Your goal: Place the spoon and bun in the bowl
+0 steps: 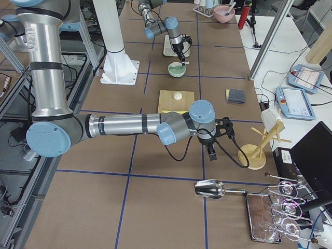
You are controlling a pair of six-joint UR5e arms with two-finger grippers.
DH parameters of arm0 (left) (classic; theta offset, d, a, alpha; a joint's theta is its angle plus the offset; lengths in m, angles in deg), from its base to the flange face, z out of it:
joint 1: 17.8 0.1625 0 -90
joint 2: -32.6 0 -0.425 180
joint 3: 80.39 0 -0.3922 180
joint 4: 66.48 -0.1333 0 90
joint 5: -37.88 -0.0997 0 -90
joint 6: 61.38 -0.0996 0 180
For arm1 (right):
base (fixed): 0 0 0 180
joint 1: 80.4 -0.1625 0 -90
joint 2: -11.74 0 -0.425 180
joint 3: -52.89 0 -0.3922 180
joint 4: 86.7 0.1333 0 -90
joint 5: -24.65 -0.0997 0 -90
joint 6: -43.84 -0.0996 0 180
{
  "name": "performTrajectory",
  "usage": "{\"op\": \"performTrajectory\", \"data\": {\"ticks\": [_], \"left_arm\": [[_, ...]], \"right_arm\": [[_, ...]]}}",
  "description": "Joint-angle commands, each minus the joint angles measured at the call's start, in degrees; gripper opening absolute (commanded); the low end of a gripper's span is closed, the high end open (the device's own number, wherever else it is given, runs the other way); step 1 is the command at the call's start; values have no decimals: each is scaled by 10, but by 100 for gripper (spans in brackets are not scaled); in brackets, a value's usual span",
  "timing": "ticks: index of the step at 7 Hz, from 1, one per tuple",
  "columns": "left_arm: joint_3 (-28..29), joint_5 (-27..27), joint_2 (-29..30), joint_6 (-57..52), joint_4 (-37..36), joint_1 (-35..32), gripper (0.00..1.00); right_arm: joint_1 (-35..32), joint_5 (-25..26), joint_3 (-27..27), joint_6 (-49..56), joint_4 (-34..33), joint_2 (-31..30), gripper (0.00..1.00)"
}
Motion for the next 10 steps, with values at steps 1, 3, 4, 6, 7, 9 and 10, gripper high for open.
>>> {"op": "performTrajectory", "data": {"ticks": [1, 3, 4, 6, 7, 9, 10], "left_arm": [[-20, -9, -20, -67, -3, 1, 100], [-120, 4, -102, -297, -3, -49, 100], [-141, 65, -134, -436, -4, -116, 100], [-138, 236, -234, -786, 1, -329, 100], [-96, 334, -262, -875, -9, -453, 100], [6, 388, -303, -962, -53, -578, 100], [40, 388, -304, -1007, -73, -652, 100]], "right_arm": [[0, -1, -7, 2, 16, -1, 100], [20, -2, -5, -12, 50, -1, 100], [47, 1, -10, -34, 56, 5, 100], [104, -3, -18, -62, 104, 20, 100], [128, -2, -37, -89, 103, 22, 100], [183, 0, -82, -209, 96, 60, 100], [220, 3, -90, -270, 92, 89, 100]]}}
